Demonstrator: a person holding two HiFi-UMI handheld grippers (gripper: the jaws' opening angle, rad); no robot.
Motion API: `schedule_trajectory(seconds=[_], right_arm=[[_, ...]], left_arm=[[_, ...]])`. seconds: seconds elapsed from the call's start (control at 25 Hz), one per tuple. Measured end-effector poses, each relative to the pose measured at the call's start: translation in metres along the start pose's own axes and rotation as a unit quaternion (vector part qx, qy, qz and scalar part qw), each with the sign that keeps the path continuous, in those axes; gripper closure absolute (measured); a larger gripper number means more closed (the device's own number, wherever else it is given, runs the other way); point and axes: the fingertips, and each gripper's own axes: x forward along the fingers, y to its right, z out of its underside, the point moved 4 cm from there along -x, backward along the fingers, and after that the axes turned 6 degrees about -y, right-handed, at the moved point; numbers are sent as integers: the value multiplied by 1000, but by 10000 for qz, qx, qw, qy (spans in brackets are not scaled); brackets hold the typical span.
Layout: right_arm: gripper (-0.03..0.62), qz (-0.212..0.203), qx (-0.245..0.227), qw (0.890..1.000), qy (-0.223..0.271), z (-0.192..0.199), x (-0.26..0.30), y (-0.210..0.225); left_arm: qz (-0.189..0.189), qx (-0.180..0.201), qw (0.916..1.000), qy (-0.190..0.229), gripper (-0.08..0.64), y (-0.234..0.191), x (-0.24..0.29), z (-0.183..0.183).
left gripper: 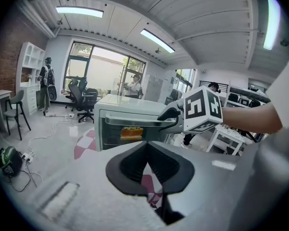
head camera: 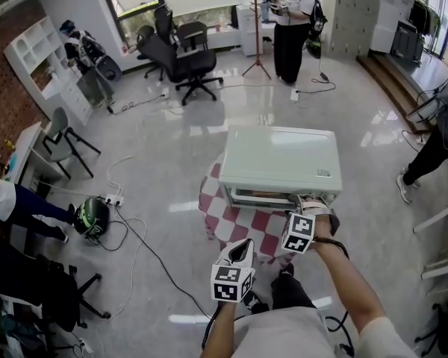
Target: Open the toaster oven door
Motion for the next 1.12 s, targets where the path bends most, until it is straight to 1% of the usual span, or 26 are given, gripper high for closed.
schedule_trajectory(seconds=[0.04, 0.08, 0.12, 0.2, 0.24, 0.48, 0.72, 1.12], right_arm=[[426, 140, -81, 9998, -94, 1, 2, 1], [451, 257, -92, 9995, -128, 1, 2, 2], [460, 328, -65, 9994, -133, 0, 2, 2], [470, 389, -67, 9990, -208, 0, 5, 4], [488, 399, -112, 9988, -271, 1, 6, 4], [497, 518, -433, 9964, -521, -2, 3, -2], [500, 533, -572, 9953, -570, -1, -1, -11], [505, 294, -612, 9960, -583, -3, -13, -38]], left_arm=[[-1, 7, 10000, -5, 555, 1, -1, 0], [-7, 12, 10000, -7, 555, 1, -2, 1], [-17, 10, 10000, -12, 555, 0, -3, 2], [-52, -16, 10000, -33, 555, -3, -3, 5], [-73, -31, 10000, -43, 555, -4, -3, 7], [-125, -61, 9999, -46, 555, -10, -9, 12], [-128, -71, 9999, -39, 555, -12, -6, 10], [-34, -26, 10000, -88, 555, -11, 1, 9]])
